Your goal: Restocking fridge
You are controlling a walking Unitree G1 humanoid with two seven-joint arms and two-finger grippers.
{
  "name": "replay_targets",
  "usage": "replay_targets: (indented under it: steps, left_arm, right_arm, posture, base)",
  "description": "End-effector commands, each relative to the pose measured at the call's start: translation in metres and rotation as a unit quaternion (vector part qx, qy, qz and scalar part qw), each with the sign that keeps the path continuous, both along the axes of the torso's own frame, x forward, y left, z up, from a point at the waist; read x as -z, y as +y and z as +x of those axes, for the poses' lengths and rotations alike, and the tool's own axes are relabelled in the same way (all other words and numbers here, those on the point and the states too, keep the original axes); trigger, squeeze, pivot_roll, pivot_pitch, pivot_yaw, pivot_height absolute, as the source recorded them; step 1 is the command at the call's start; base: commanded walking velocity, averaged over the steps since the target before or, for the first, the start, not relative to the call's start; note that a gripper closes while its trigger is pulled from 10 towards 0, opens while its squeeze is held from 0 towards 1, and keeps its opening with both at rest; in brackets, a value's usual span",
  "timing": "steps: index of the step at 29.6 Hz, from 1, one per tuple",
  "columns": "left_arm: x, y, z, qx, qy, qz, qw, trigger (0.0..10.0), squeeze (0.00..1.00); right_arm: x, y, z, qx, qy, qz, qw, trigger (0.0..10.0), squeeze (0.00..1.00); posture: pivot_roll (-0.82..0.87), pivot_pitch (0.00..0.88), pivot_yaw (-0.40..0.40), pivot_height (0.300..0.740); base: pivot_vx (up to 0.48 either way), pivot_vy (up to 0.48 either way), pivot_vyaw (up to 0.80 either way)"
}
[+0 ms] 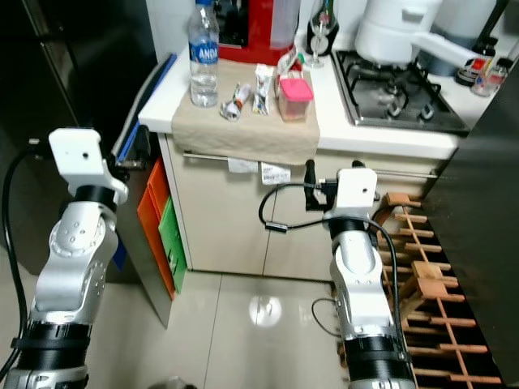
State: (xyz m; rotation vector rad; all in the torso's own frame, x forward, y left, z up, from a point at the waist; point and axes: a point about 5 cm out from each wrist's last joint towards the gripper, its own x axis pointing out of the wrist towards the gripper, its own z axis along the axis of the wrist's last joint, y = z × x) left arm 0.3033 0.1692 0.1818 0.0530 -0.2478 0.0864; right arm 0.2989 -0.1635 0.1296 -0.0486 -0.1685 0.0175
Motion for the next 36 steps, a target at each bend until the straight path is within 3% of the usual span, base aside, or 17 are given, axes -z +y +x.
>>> replay_targets:
  steps: [1, 6, 29, 36]
  left_arm:
    - [-0.005, -0.002, 0.0, 0.001, -0.006, 0.001, 1.0, 10.0, 0.0]
    - [-0.01, -0.004, 0.006, 0.002, -0.009, 0.005, 1.0, 10.0, 0.0]
    - [-0.016, -0.008, 0.003, 0.016, -0.028, -0.015, 0.999, 10.0, 0.0]
    - [-0.022, -0.007, 0.002, 0.016, -0.048, -0.02, 0.999, 10.0, 0.0]
  right_arm:
    - [-0.008, 0.001, 0.0, -0.004, -0.013, -0.001, 1.0, 10.0, 0.0]
    - [-0.009, 0.003, 0.007, -0.002, -0.007, 0.006, 1.0, 10.0, 0.0]
    - [-0.009, 0.004, 0.011, 0.004, -0.001, -0.002, 1.0, 10.0, 0.0]
    - [-0.016, 0.007, 0.012, -0.007, -0.003, -0.007, 1.0, 10.0, 0.0]
  posture:
    - [-0.03, 0.0, -0.014, 0.74]
    - [-0.03, 0.0, -0.012, 0.74]
    - [-0.03, 0.0, -0.015, 0.74]
    - [-0.03, 0.0, -0.011, 0.74]
  base:
    - [0.48, 0.0, 0.0]
    - [0.48, 0.0, 0.0]
    - [0.48, 0.0, 0.0]
    - [0.0, 0.0, 0.0]
